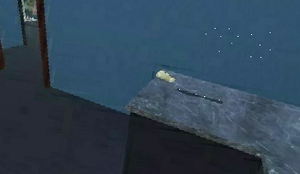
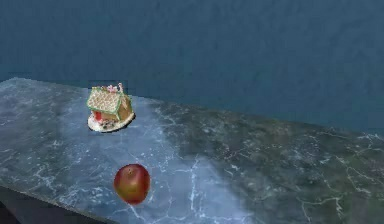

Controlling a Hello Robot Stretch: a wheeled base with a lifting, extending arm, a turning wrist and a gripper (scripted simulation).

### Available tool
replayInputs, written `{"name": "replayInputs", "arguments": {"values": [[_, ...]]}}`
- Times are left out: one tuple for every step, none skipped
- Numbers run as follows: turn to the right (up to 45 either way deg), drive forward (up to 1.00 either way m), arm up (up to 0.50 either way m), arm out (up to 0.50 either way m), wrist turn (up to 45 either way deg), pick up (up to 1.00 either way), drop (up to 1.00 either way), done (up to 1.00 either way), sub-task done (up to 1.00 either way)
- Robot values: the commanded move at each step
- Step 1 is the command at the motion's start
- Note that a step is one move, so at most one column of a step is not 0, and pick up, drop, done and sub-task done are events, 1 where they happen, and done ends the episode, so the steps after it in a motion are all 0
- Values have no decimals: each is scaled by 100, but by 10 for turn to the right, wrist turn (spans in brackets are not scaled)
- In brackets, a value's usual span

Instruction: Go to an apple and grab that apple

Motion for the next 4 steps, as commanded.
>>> {"name": "replayInputs", "arguments": {"values": [[-120,0,0,0,0,0,0,0,0],[0,0,50,0,0,0,0,0,0],[0,0,38,0,0,0,0,0,0],[0,0,0,2,0,0,0,0,0]]}}
